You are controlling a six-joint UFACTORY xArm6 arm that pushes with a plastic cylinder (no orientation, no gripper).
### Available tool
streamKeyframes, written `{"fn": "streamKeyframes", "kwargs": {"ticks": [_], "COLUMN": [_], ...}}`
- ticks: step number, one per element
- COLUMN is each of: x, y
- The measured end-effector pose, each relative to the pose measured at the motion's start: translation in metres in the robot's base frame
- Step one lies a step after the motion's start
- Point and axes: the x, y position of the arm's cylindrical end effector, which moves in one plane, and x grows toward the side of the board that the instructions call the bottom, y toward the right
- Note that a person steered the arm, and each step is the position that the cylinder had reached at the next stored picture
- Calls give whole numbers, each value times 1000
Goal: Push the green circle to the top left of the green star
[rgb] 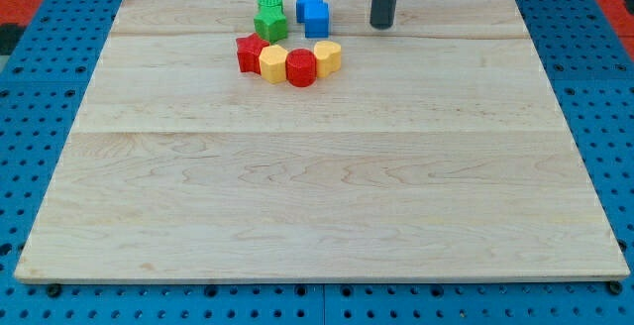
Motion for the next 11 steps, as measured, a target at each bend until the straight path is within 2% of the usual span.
{"fn": "streamKeyframes", "kwargs": {"ticks": [2, 3, 4, 5, 7, 9, 11], "x": [34, 8, -62, -86, -85, -85, -69], "y": [-9, -8, -7, -22, -128, -170, -143]}}
